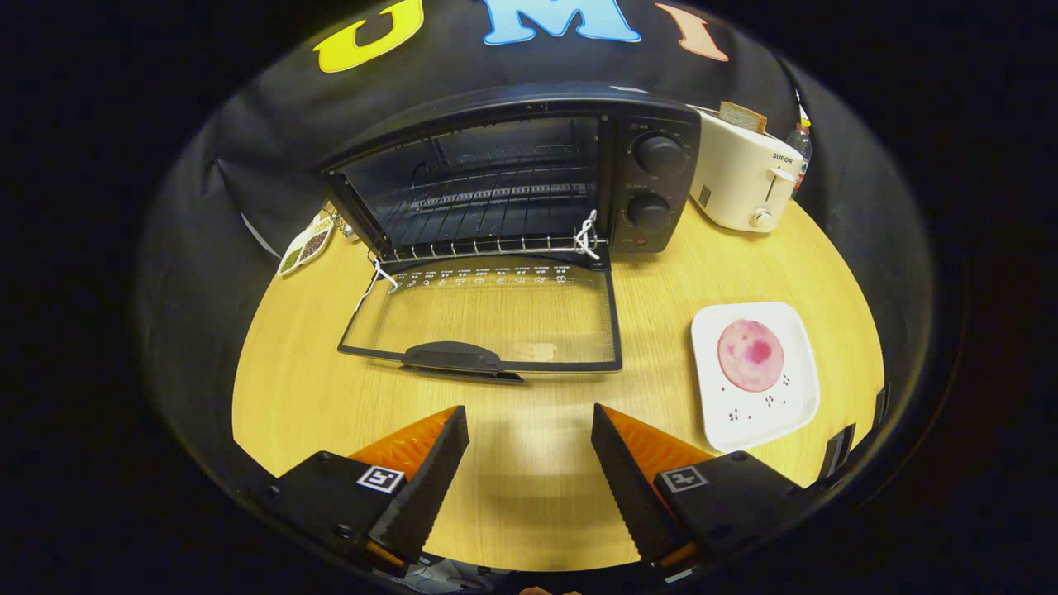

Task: Open the toaster oven, put the food inside, and close the toaster oven door.

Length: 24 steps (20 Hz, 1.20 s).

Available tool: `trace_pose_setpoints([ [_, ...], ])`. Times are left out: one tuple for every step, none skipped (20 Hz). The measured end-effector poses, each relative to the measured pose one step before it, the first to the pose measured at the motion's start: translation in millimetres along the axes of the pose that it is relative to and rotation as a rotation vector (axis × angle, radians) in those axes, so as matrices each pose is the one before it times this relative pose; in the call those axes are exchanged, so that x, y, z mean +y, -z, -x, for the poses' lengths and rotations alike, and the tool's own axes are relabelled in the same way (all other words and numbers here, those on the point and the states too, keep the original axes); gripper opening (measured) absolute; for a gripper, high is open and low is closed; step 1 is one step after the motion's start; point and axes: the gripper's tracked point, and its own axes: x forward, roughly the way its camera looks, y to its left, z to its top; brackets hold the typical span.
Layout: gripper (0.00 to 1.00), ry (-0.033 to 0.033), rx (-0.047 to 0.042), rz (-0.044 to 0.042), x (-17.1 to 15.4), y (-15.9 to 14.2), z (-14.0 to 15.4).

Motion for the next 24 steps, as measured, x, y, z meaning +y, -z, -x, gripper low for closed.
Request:
trace_pose_setpoints([
  [0.97,0.0019,-0.01163,0.01956,-9.38,-2.61,7.08],
  [0.97,0.00912,-0.01486,0.02159,-12.05,-3.0,8.36],
  [0.97,0.00803,-0.01524,0.0164,-11.75,-3.09,8.25],
  [0.97,0.00649,-0.01077,0.00455,-11.65,-3.5,7.45],
  [0.97,0.00197,-0.00623,-0.00635,-10.49,-1.86,6.77],
  [0.97,-0.00017,-0.00112,-0.01141,-9.97,-2.63,6.08],
  [0.96,0.00043,-0.00158,-0.00897,-9.65,-1.5,4.18],
  [0.96,0.01031,0.00089,-0.00432,-10.93,-2.17,3.42],
  [0.96,0.015,-0.00325,0.00357,-12.59,-2.23,0.46],
  [0.96,0.01112,-0.00382,0.00467,-11.74,-4.08,-0.36],
  [0.96,-0.0003,0.00729,-0.00223,-7.73,-0.4,0.45],
  [0.96,-0.01318,0.00385,-0.00793,-6.06,-2.54,-0.38],
  [0.97,-0.01098,0.00121,-0.00802,-7.54,-2.9,-2.15],
  [0.97,-0.00769,0.00492,-0.00214,-8.42,-3.26,-2.03],
  [0.96,-0.00496,0.00641,0.00588,-9.24,-1.63,-1.67],
  [0.97,-0.00489,0.01125,0.01345,-9.65,-1.6,-2.27],
  [0.97,-0.00743,0.01269,0.0173,-9.73,-0.66,-2.28],
  [0.97,-0.01393,0.01917,0.01492,-9.07,-0.16,-2.17],
  [0.97,-0.01314,0.02447,0.0091,-9.63,3.35,-1.23],
  [0.97,-0.01046,0.02377,-0.00004,-9.52,2.09,-1.92],
  [0.97,-0.00778,0.019,-0.0075,-9.25,2.32,-2.97],
  [0.97,-0.00382,0.01627,-0.00789,-9.47,1.6,-4.05],
  [0.97,-0.00474,0.02311,-0.00731,-8.05,3.8,-4.58],
  [0.96,-0.00584,0.02697,-0.00564,-6.81,3.96,-5.12],
])
